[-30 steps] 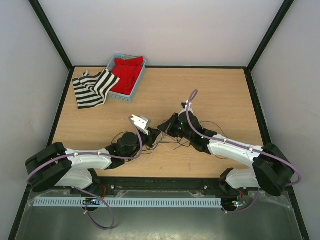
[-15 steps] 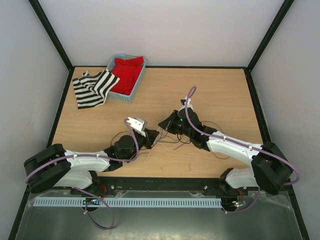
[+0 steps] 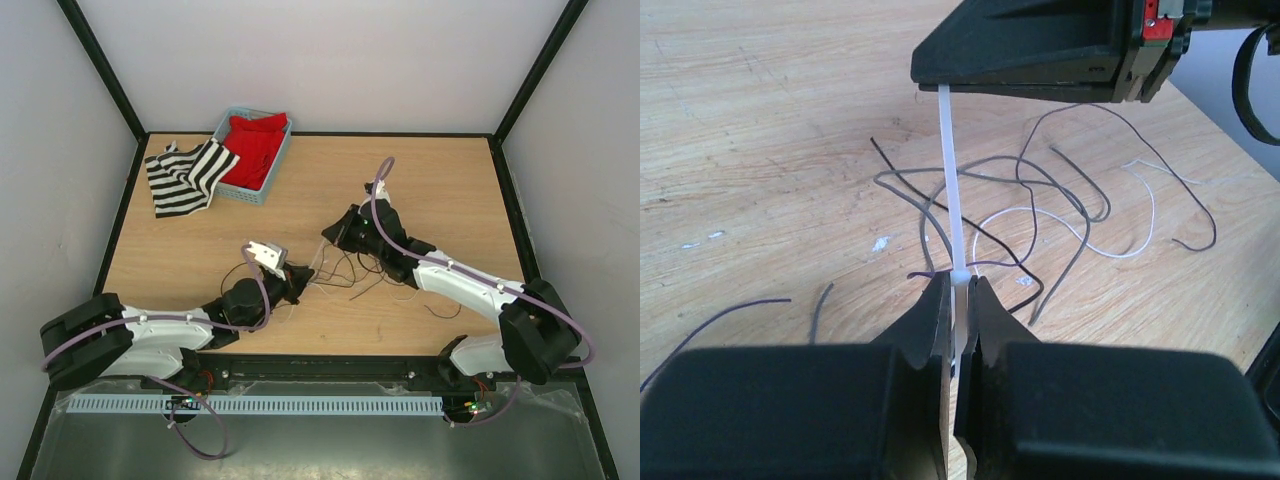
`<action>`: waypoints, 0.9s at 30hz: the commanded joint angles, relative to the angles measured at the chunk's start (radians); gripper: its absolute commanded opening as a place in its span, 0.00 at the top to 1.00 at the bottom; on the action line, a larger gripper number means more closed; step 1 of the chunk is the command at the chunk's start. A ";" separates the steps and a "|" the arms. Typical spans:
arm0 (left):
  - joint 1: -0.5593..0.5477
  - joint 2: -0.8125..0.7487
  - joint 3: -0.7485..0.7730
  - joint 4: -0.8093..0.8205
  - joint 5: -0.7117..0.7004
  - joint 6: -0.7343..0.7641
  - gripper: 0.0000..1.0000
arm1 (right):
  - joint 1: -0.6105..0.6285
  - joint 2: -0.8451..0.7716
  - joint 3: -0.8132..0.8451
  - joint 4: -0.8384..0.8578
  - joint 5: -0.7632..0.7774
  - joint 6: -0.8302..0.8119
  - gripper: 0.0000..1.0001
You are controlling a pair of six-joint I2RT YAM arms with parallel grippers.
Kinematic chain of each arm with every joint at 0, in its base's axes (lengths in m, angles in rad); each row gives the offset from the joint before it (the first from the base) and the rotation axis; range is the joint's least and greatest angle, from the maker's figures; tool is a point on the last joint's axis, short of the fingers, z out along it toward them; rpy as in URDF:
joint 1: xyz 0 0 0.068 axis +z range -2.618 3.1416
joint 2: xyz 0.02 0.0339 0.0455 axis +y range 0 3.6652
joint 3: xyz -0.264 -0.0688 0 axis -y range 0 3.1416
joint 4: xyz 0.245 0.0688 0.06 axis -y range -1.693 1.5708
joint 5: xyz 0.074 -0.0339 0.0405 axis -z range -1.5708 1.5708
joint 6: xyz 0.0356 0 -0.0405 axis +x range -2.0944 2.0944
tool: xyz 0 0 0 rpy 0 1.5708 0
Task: Zip-tie the wires
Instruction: Tie the cable at the center of the board.
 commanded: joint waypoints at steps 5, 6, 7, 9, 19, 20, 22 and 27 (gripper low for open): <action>-0.026 -0.056 -0.048 -0.103 -0.023 -0.008 1.00 | -0.062 0.007 0.093 0.030 0.079 -0.072 1.00; -0.027 -0.059 -0.051 -0.110 -0.030 -0.010 1.00 | -0.065 0.009 0.101 0.029 0.077 -0.079 1.00; -0.027 -0.060 -0.056 -0.114 -0.036 -0.008 1.00 | -0.067 0.009 0.109 0.027 0.075 -0.084 1.00; -0.027 -0.067 -0.062 -0.125 -0.045 -0.007 1.00 | -0.071 0.016 0.131 0.018 0.064 -0.101 1.00; -0.026 -0.090 -0.070 -0.171 -0.072 -0.008 1.00 | -0.086 0.024 0.188 0.004 0.047 -0.129 1.00; -0.026 -0.091 -0.072 -0.175 -0.074 -0.012 1.00 | -0.088 0.022 0.195 0.003 0.047 -0.131 1.00; -0.026 -0.091 -0.076 -0.181 -0.078 -0.015 1.00 | -0.091 0.019 0.206 -0.002 0.045 -0.137 1.00; -0.026 -0.089 -0.073 -0.193 -0.088 -0.014 1.00 | -0.098 0.017 0.235 -0.015 0.035 -0.150 1.00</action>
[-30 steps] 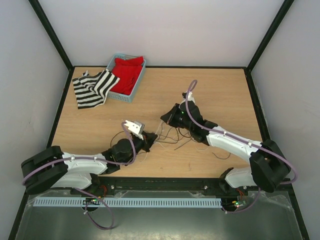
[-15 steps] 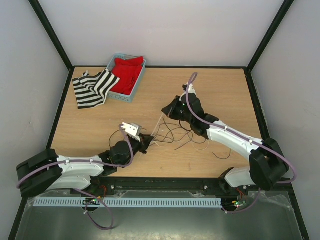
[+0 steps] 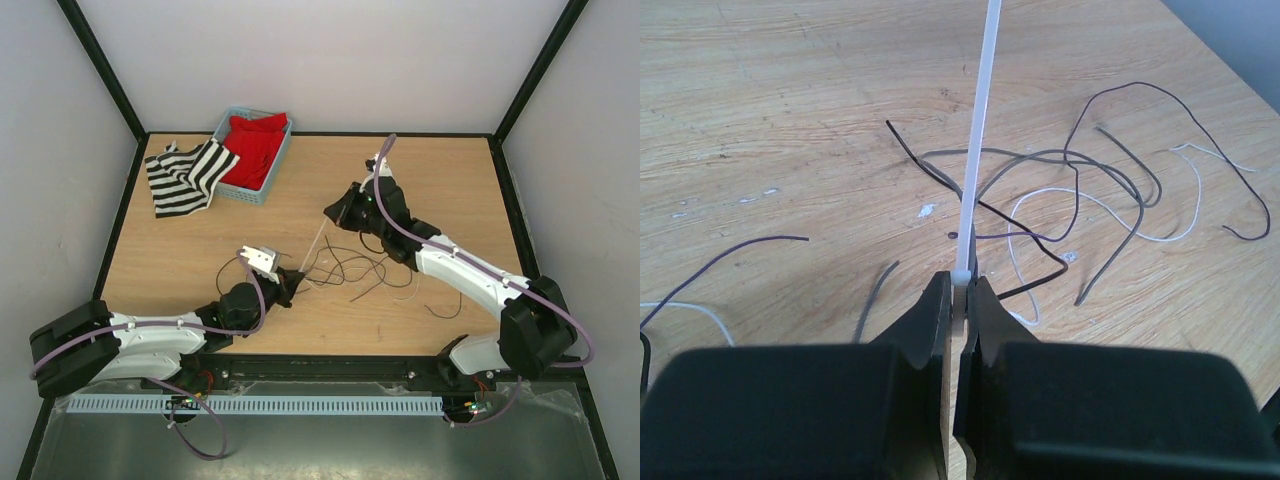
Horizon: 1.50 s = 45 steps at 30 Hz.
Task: Zip-tie the wires
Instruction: Tie the cable at the center of the board, then adjust the cable at the center of the board.
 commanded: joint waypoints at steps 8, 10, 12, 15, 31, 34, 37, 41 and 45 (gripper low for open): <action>-0.013 0.007 -0.020 -0.093 -0.020 0.001 1.00 | -0.053 -0.025 0.092 0.055 0.037 -0.040 1.00; -0.010 0.000 -0.011 -0.098 -0.020 0.015 1.00 | -0.059 -0.027 0.101 0.062 -0.004 -0.056 1.00; -0.004 -0.013 0.012 -0.116 -0.015 0.039 1.00 | -0.063 -0.031 0.101 0.104 -0.080 -0.096 1.00; 0.008 -0.045 0.067 -0.194 -0.019 0.070 1.00 | -0.074 -0.049 0.115 0.109 -0.174 -0.181 0.95; 0.204 -0.130 0.405 -0.665 0.152 0.065 1.00 | -0.119 -0.418 -0.053 -0.081 -0.340 -0.754 0.22; 0.220 -0.115 0.471 -0.756 0.182 0.054 1.00 | -0.119 -0.456 -0.139 -0.017 -0.578 -0.814 0.22; 0.231 -0.114 0.507 -0.815 0.207 0.045 1.00 | -0.118 -0.452 -0.189 0.040 -0.758 -0.836 0.22; 0.252 -0.126 0.528 -0.867 0.253 0.032 1.00 | -0.119 -0.404 -0.237 0.099 -0.858 -0.873 0.24; 0.261 -0.138 0.541 -0.898 0.280 0.033 1.00 | -0.116 -0.343 -0.300 0.269 -0.904 -0.872 0.27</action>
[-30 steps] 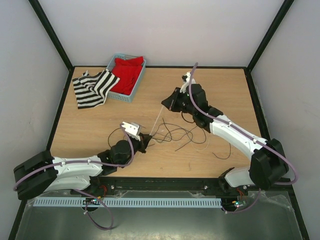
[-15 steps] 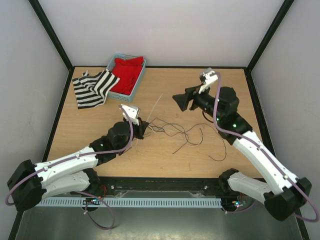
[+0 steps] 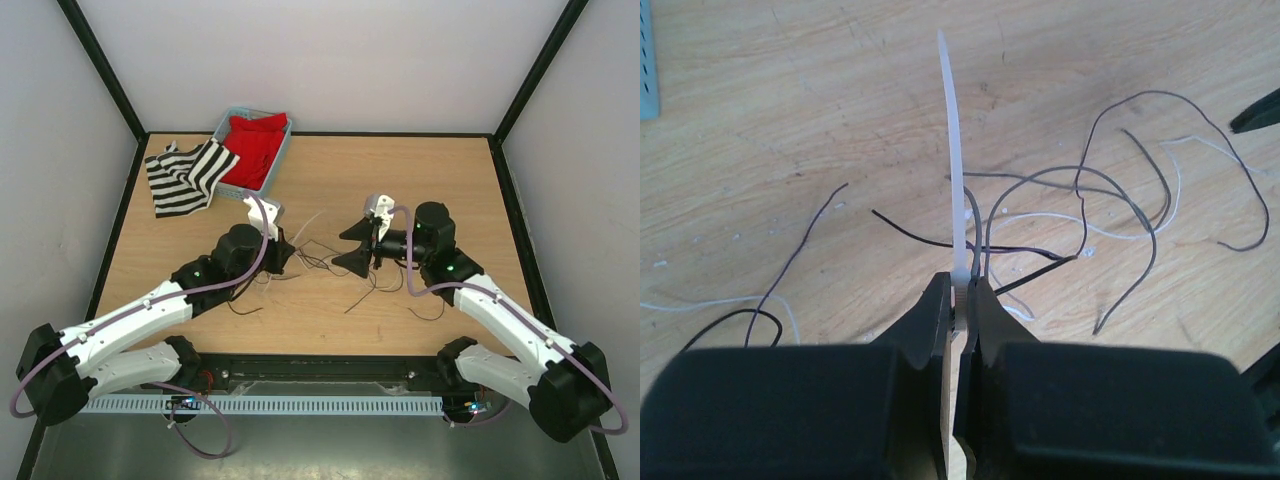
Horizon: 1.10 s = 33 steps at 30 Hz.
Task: Zip-tie the wires
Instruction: Adjust the cable at the center of the board.
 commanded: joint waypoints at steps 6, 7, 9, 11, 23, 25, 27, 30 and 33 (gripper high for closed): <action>0.020 -0.032 0.061 -0.089 0.074 -0.020 1.00 | 0.036 0.154 -0.053 0.289 -0.128 -0.105 0.27; 0.020 -0.032 0.061 -0.088 0.077 -0.021 1.00 | 0.047 0.174 -0.041 0.278 -0.121 -0.120 0.27; 0.021 -0.032 0.061 -0.091 0.085 -0.023 1.00 | 0.064 0.220 -0.016 0.253 -0.113 -0.153 0.28; 0.021 -0.032 0.060 -0.091 0.091 -0.028 1.00 | 0.084 0.264 0.006 0.232 -0.102 -0.180 0.31; 0.023 -0.044 0.048 -0.099 0.086 -0.027 1.00 | 0.126 0.402 0.057 0.185 -0.127 -0.208 0.57; 0.023 -0.044 0.048 -0.101 0.084 -0.027 1.00 | 0.133 0.410 0.054 0.180 -0.125 -0.214 0.57; 0.025 -0.044 0.051 -0.103 0.084 -0.026 1.00 | 0.135 0.422 0.049 0.178 -0.123 -0.216 0.62; 0.025 -0.045 0.057 -0.110 0.075 -0.022 1.00 | 0.135 0.429 0.074 0.145 -0.116 -0.213 0.84; 0.030 -0.046 0.050 -0.122 0.061 -0.022 1.00 | 0.134 0.387 0.103 0.099 -0.084 -0.210 1.00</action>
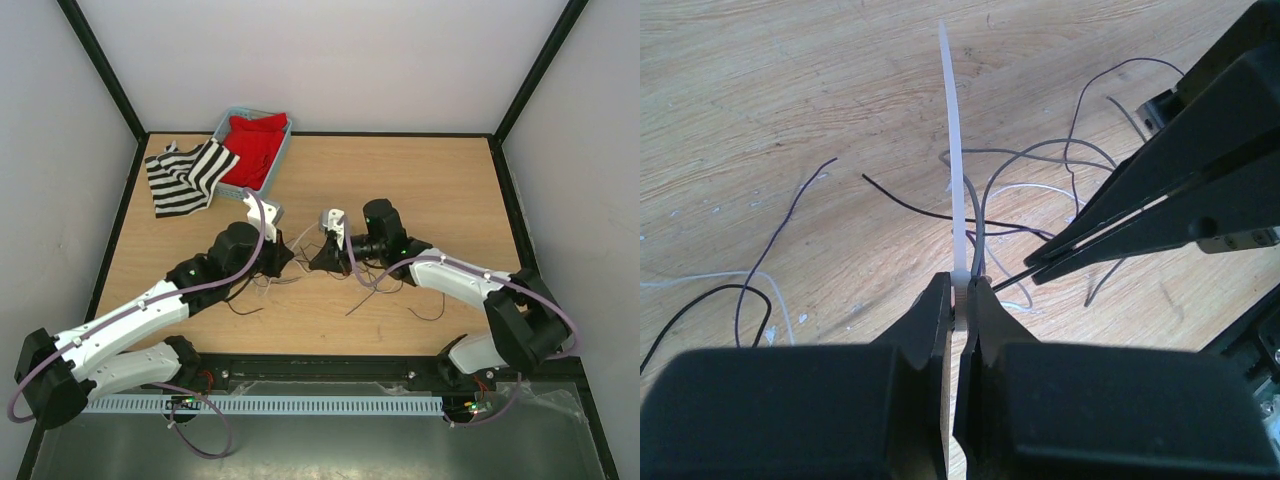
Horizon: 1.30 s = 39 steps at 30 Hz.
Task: Zip-tie the wires
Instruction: Adjust the cable at the center of the board.
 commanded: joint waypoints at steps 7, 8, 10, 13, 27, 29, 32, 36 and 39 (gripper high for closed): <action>0.054 -0.050 -0.025 -0.032 -0.020 -0.030 1.00 | 0.003 -0.211 0.021 -0.113 0.201 -0.036 1.00; 0.059 -0.056 -0.028 -0.036 -0.019 -0.029 1.00 | 0.002 -0.231 0.016 -0.132 0.218 -0.043 1.00; 0.069 -0.069 -0.032 -0.047 -0.020 -0.027 1.00 | -0.002 -0.261 0.008 -0.171 0.260 -0.044 1.00; 0.083 -0.086 -0.037 -0.064 -0.020 -0.023 1.00 | -0.021 -0.313 -0.004 -0.195 0.315 -0.015 1.00; 0.151 -0.121 -0.056 -0.109 -0.009 -0.025 1.00 | -0.135 -0.552 -0.076 -0.197 0.396 0.110 1.00; 0.159 -0.125 -0.056 -0.118 -0.008 -0.024 1.00 | -0.149 -0.582 -0.088 -0.199 0.433 0.116 1.00; 0.172 -0.131 -0.054 -0.129 -0.003 -0.024 1.00 | -0.174 -0.629 -0.104 -0.207 0.483 0.125 1.00; 0.197 -0.131 -0.044 -0.146 0.005 -0.013 1.00 | -0.203 -0.661 -0.120 -0.224 0.559 0.139 1.00; 0.209 -0.130 -0.037 -0.152 0.009 -0.009 1.00 | -0.212 -0.666 -0.130 -0.232 0.643 0.163 1.00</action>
